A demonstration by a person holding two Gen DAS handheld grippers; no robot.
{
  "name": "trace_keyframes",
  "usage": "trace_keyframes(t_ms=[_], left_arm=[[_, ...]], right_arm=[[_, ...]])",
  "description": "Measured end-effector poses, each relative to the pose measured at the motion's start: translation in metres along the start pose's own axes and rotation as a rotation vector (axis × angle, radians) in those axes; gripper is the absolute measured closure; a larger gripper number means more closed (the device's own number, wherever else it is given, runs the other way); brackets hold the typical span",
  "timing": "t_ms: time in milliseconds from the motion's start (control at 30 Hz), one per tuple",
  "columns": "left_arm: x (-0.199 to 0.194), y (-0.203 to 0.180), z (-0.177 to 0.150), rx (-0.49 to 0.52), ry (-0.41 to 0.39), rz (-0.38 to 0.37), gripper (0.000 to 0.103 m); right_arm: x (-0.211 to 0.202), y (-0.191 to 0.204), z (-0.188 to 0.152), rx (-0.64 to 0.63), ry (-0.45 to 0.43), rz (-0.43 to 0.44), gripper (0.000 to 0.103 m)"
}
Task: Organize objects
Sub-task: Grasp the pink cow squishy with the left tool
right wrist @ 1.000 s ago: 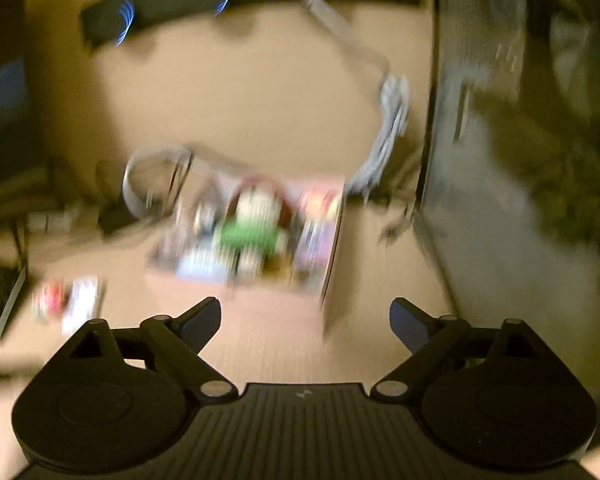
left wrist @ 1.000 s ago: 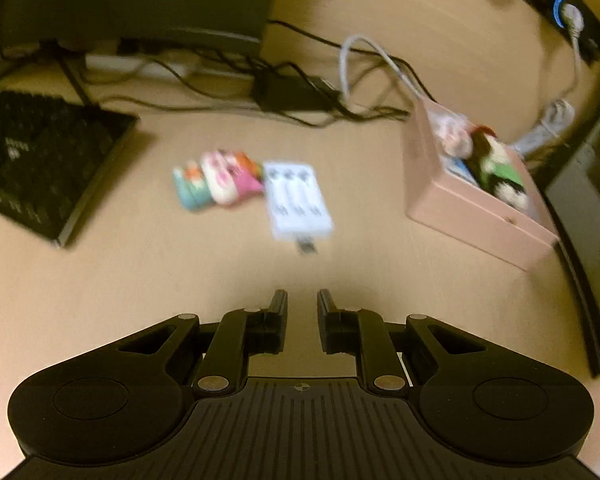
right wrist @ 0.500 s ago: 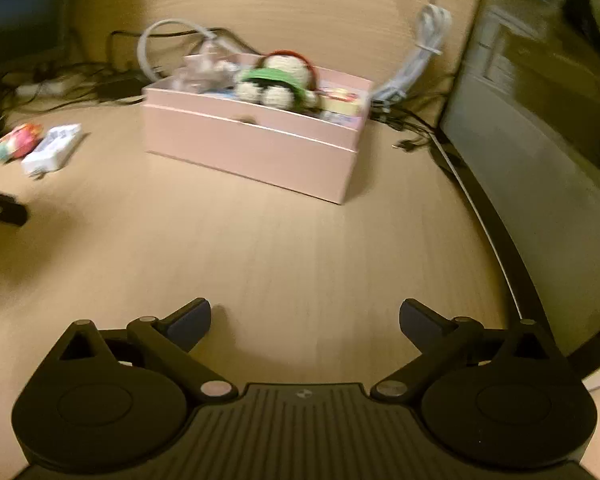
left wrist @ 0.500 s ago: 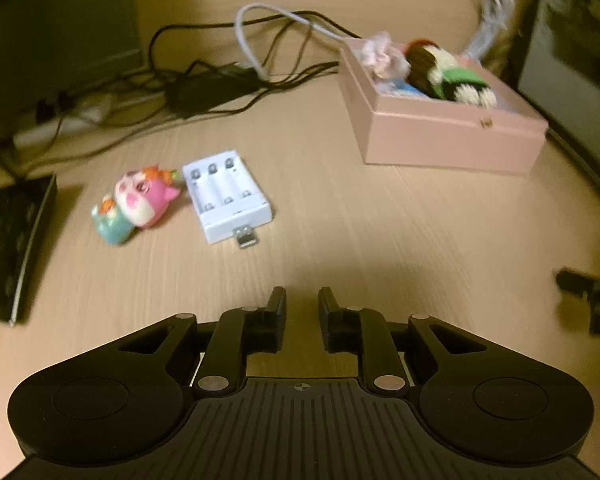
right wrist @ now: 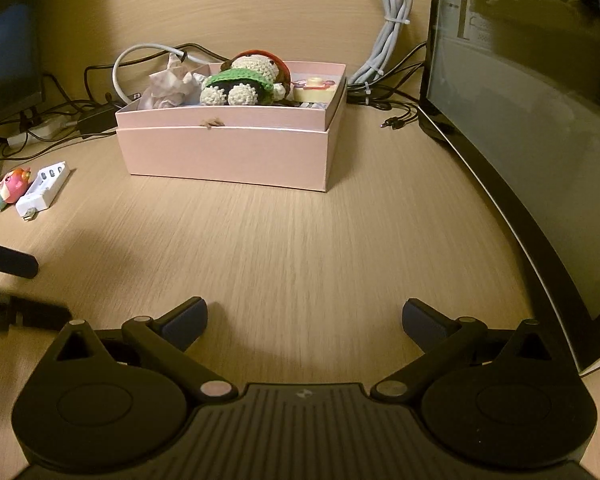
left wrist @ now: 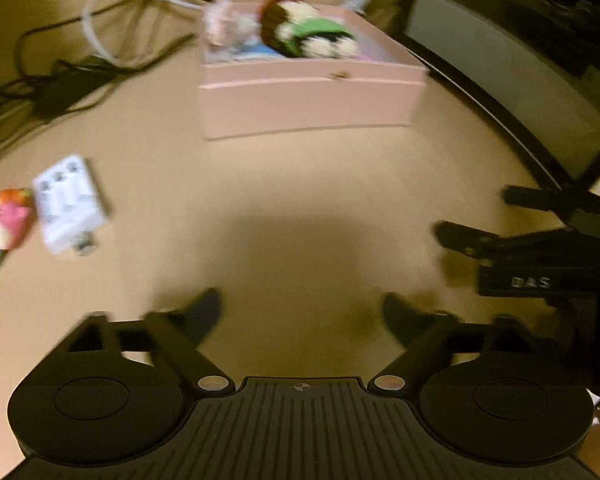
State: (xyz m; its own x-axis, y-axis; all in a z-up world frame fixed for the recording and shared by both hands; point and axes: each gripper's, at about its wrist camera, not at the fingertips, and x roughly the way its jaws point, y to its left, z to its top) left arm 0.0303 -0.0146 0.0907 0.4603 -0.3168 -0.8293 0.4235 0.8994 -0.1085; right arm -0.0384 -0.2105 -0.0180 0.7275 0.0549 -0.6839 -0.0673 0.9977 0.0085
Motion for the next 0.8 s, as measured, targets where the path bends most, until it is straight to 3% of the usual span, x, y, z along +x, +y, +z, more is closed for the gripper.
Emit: trace_keyframes(t_ms=[67, 167, 267, 333, 533, 733, 767, 800], left_arm=[[0.0, -0.002, -0.002, -0.036, -0.022, 0.003, 0.008], [-0.018, 0.018, -0.001, -0.15, -0.117, 0.021, 0.021], [-0.045, 0.05, 0.003, -0.188, -0.276, 0.186, 0.022], [-0.059, 0.084, 0.01, -0.191, -0.329, 0.291, 0.022], [-0.051, 0.149, 0.021, 0.002, -0.173, 0.374, 0.022], [-0.015, 0.173, 0.026, -0.081, -0.11, 0.367, 0.023], [-0.012, 0.174, 0.027, -0.099, -0.109, 0.356, 0.03], [-0.012, 0.175, 0.025, -0.119, -0.114, 0.334, 0.05]], right_arm=[[0.0, 0.001, 0.0, 0.001, 0.0, 0.0, 0.0], [0.0, 0.001, -0.001, 0.002, 0.0, -0.001, 0.0], [0.0, 0.001, -0.001, 0.001, 0.0, -0.001, 0.0], [-0.001, 0.002, -0.001, 0.003, 0.0, -0.003, 0.0], [-0.001, 0.003, -0.001, 0.005, 0.0, -0.005, 0.0], [-0.002, 0.003, -0.001, 0.003, 0.002, -0.005, 0.0], [-0.001, 0.004, 0.0, 0.0, 0.005, -0.005, 0.0], [-0.001, 0.005, 0.001, -0.004, 0.01, -0.004, 0.0]])
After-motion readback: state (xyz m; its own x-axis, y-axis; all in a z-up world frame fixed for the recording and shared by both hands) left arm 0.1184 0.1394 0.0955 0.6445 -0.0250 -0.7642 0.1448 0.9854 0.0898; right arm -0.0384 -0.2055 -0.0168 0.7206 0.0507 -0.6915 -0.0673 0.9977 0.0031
